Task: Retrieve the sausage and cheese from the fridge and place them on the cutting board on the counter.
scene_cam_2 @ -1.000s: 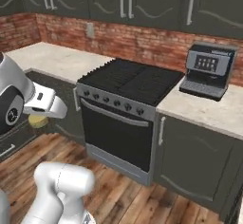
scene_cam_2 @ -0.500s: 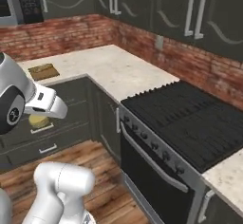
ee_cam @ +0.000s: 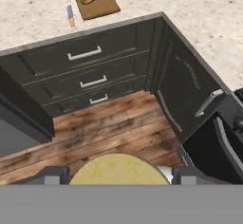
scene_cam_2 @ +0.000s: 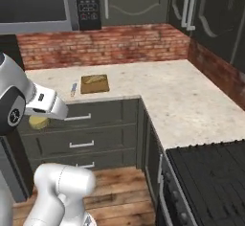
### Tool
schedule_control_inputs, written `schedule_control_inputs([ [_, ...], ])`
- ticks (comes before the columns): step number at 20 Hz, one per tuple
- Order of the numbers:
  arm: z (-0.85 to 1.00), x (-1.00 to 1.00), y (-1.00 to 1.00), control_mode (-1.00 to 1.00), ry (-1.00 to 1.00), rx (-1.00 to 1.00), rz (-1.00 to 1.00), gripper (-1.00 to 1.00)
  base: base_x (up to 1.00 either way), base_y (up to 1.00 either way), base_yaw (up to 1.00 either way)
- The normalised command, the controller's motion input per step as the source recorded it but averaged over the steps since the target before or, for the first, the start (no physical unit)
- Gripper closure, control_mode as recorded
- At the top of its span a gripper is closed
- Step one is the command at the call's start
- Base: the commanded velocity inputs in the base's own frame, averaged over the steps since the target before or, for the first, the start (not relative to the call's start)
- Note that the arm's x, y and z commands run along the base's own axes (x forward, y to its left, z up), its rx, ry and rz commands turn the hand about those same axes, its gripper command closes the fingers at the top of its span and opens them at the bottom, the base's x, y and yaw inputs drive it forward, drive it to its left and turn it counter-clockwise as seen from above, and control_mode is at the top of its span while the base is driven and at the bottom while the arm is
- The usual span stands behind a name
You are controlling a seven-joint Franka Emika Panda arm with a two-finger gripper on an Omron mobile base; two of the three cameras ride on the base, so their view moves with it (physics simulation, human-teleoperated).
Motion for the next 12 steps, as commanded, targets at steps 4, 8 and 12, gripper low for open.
schedule_control_inputs([
  [4, 0.00, 0.00, 0.00, 1.00, 0.00, 0.00, 0.00, 1.00, 1.00, 0.00, 0.17],
  [8, 0.00, 0.00, 0.00, 1.00, 0.00, 0.00, 0.00, 1.00, 1.00, 0.03, 0.06],
  [12, 0.00, 0.00, 0.00, 1.00, 0.00, 0.00, 0.00, 1.00, 1.00, -0.19, 0.09],
])
